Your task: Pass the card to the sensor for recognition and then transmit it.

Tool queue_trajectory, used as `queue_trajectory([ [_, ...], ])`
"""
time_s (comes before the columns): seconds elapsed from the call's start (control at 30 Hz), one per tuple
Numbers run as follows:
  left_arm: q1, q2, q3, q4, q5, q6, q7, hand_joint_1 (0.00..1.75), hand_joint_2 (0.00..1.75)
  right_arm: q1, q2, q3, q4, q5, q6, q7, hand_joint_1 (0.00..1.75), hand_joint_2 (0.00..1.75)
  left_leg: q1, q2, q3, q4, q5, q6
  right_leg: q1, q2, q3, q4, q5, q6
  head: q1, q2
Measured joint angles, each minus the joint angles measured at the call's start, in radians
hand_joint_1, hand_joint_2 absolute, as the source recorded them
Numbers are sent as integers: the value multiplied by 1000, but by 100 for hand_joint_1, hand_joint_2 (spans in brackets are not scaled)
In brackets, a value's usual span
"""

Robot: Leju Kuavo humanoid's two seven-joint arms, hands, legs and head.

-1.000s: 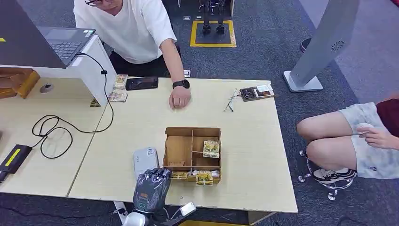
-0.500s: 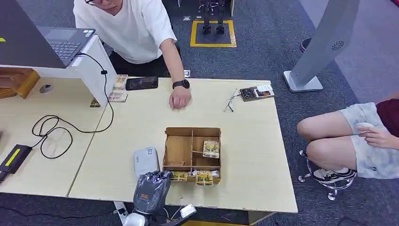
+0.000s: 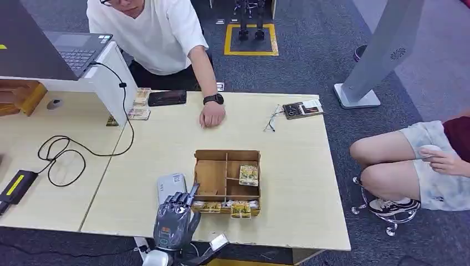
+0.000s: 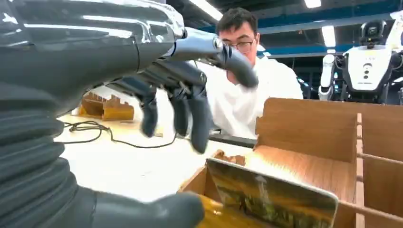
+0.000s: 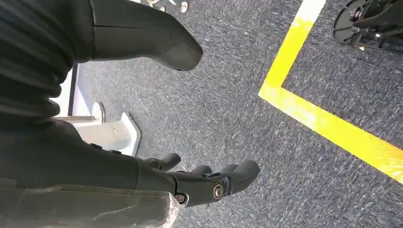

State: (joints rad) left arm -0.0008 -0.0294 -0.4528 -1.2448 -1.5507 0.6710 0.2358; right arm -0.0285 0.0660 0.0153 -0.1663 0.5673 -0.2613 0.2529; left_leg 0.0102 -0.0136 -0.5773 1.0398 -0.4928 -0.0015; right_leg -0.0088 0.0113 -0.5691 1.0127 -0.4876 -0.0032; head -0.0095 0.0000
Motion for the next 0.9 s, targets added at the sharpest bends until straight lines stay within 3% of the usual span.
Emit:
queue_trajectory([
  [0.43, 5, 11, 0, -39, 0, 0, 24, 0, 175, 0, 0, -11, 0, 2, 0, 1, 0, 175, 0, 0, 0, 0, 0, 0, 0, 0, 0, 0, 0, 0, 0, 0],
  [0.8, 38, 13, 0, -117, 39, 0, -227, 0, 175, 0, 0, -15, 0, 20, 2, -1, 0, 175, 0, 0, 0, 0, 0, 0, 0, 0, 0, 0, 0, 0, 0, 0],
  [0.9, 45, 12, 1, -127, 51, 0, -257, 0, 175, 0, 0, -15, 0, 20, 3, -2, 0, 175, 0, 0, 0, 0, 0, 0, 0, 0, 0, 0, 0, 0, 0, 0],
])
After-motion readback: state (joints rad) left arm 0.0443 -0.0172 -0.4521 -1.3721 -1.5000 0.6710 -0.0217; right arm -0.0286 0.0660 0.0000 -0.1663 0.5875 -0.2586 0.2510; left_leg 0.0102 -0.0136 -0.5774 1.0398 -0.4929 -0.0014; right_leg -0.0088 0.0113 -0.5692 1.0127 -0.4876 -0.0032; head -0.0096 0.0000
